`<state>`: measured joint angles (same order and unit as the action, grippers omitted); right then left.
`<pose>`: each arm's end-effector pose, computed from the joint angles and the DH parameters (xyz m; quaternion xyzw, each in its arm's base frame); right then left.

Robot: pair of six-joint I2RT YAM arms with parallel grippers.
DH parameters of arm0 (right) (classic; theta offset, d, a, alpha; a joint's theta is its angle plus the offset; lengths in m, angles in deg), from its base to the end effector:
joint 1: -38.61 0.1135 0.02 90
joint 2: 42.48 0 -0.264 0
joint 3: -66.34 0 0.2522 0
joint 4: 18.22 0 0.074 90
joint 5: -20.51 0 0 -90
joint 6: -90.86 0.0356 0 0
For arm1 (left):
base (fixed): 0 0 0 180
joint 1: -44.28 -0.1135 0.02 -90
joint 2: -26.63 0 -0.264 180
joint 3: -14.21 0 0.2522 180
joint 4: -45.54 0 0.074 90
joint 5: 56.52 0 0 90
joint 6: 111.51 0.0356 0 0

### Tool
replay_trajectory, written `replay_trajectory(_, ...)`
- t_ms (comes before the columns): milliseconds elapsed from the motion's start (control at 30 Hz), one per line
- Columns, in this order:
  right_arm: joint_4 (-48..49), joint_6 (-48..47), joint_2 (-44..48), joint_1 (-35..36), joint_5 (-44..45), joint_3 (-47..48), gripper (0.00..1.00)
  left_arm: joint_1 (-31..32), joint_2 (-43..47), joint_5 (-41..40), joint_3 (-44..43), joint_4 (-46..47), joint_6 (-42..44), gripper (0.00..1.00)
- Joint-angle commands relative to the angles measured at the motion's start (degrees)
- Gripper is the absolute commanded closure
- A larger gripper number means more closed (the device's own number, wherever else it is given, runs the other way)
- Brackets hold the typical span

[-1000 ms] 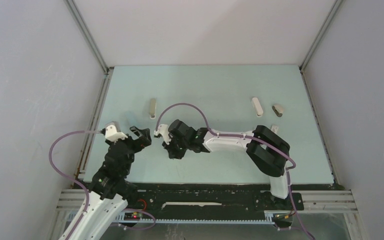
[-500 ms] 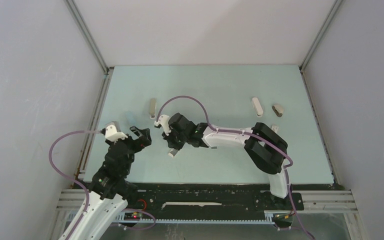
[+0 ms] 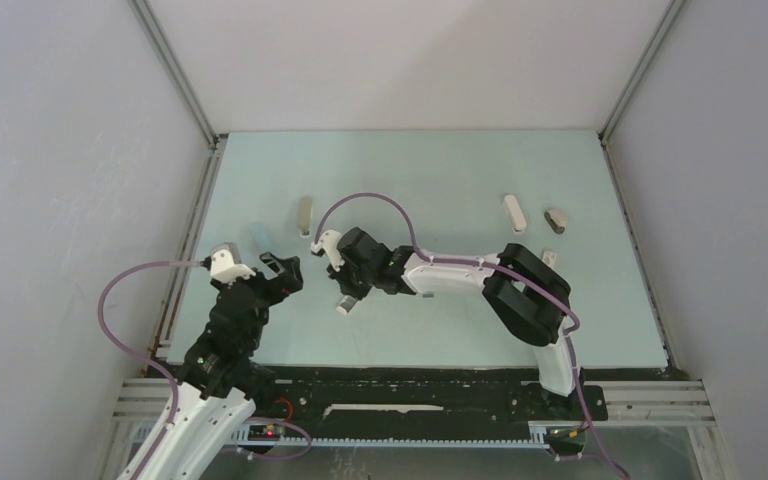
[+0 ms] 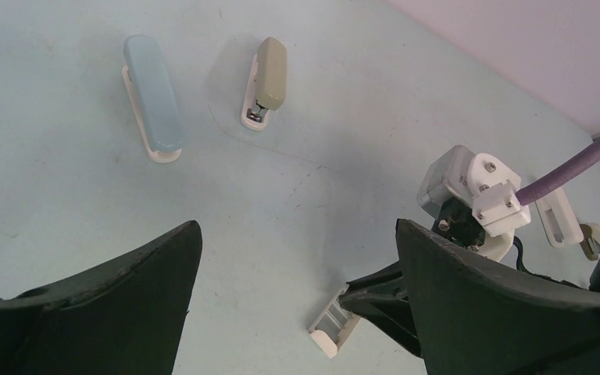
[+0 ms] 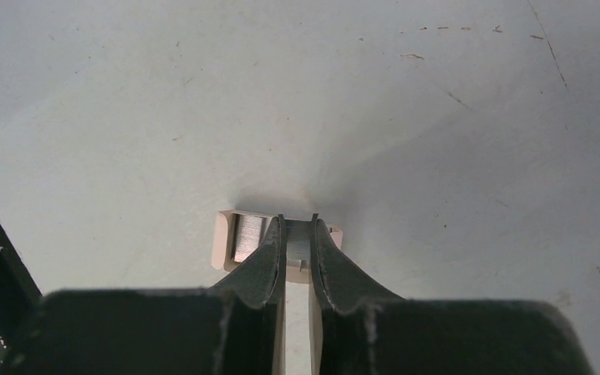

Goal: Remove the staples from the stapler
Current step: Place the staple in the staple box.

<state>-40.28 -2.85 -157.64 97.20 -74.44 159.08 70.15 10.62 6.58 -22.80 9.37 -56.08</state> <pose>0.2285 0.3801 0.1796 -0.4909 0.7798 0.2135 0.3247 0.1004 -0.0308 0.2490 -0.1995 0.7595 -0.1378 0.6036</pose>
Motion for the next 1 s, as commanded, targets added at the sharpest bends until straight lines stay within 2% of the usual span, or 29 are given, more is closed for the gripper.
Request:
replay_trajectory(0,0.4,-0.3,-0.4,0.1,1.0,0.7,0.98,-0.2,0.2,-1.3,0.3,1.6,-0.2,0.00)
replay_trajectory(967,0.9,-0.6,0.4,0.6,1.9,-2.2,0.97,-0.2,0.5,-1.5,0.5,1.5,-0.2,0.00)
